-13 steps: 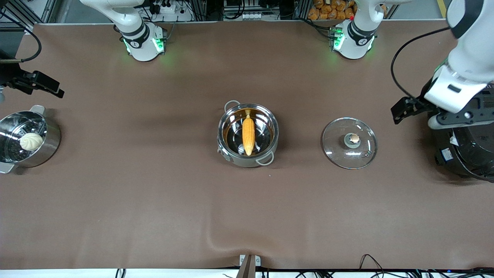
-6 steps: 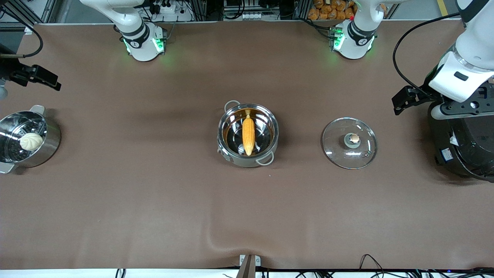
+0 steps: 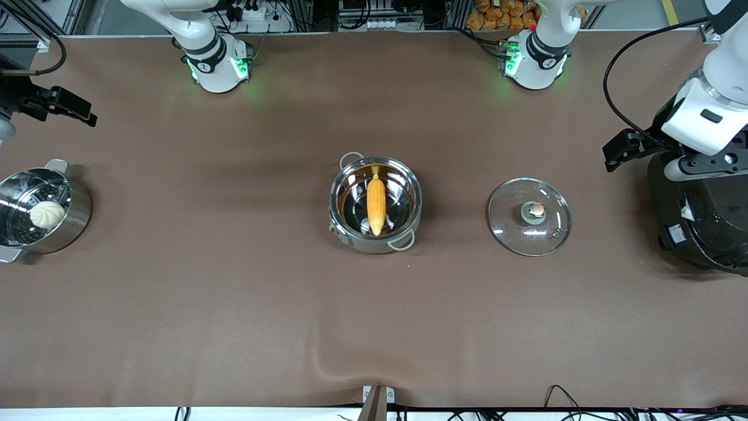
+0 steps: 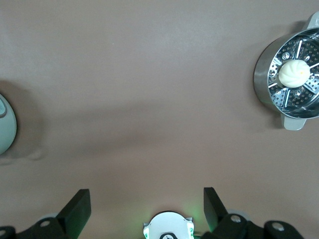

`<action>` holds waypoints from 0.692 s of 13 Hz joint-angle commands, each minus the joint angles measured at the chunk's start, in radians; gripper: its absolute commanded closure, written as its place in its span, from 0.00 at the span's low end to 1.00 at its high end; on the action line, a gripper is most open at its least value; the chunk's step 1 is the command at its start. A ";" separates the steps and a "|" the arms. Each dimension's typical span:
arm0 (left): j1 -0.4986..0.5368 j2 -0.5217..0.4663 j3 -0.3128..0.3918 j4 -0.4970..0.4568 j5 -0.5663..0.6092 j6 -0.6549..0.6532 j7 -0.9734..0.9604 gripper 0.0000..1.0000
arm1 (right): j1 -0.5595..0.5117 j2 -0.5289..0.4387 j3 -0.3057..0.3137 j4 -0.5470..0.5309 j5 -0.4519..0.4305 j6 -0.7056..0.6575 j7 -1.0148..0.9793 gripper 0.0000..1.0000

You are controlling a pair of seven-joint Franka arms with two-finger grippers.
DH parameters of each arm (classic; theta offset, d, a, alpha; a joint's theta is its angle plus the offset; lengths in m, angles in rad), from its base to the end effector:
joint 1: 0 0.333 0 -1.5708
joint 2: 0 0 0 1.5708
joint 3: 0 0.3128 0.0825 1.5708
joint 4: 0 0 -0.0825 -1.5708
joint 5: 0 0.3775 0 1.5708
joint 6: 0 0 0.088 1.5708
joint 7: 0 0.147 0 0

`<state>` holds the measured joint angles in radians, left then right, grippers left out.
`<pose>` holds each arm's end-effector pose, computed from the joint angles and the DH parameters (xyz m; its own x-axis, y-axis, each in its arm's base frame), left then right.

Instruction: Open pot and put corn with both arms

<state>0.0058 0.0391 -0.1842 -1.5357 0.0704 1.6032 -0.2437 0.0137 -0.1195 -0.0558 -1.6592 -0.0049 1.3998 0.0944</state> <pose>0.5576 -0.0884 0.5795 0.9971 0.0630 0.0434 0.0653 -0.9964 -0.0543 0.4855 -0.0227 0.5897 0.9810 -0.1352 -0.1392 -0.1349 -0.9908 0.0114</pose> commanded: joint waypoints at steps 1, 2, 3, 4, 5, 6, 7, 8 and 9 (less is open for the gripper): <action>0.000 -0.013 0.008 0.009 -0.021 -0.020 0.027 0.00 | -0.023 -0.017 0.002 -0.007 0.025 -0.009 0.008 0.00; 0.002 -0.013 0.008 0.011 -0.021 -0.020 0.029 0.00 | -0.023 -0.017 0.002 -0.008 0.026 -0.010 0.008 0.00; 0.002 -0.013 0.008 0.009 -0.021 -0.022 0.029 0.00 | -0.021 -0.017 0.002 -0.008 0.026 -0.013 0.008 0.00; 0.002 -0.015 0.006 0.009 -0.021 -0.022 0.029 0.00 | -0.018 -0.015 0.002 -0.007 0.028 -0.022 0.008 0.00; 0.002 -0.016 0.005 0.009 -0.023 -0.022 0.026 0.00 | -0.018 -0.017 0.002 -0.005 0.029 -0.034 0.008 0.00; 0.002 -0.018 0.005 0.009 -0.023 -0.023 0.027 0.00 | -0.018 -0.015 0.002 -0.005 0.034 -0.036 0.008 0.00; 0.005 -0.018 0.005 0.009 -0.023 -0.028 0.029 0.00 | -0.020 -0.012 -0.001 -0.005 0.037 -0.038 0.008 0.00; 0.005 -0.018 0.005 0.009 -0.023 -0.042 0.032 0.00 | -0.020 -0.009 -0.001 -0.004 0.039 -0.047 0.008 0.00; 0.005 -0.018 0.005 0.009 -0.023 -0.049 0.032 0.00 | -0.018 -0.009 -0.001 -0.004 0.039 -0.050 0.008 0.00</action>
<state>0.0058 0.0331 -0.1821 -1.5331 0.0703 1.5862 -0.2400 0.0087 -0.1198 -0.0621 -1.6599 0.0148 1.3642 0.0945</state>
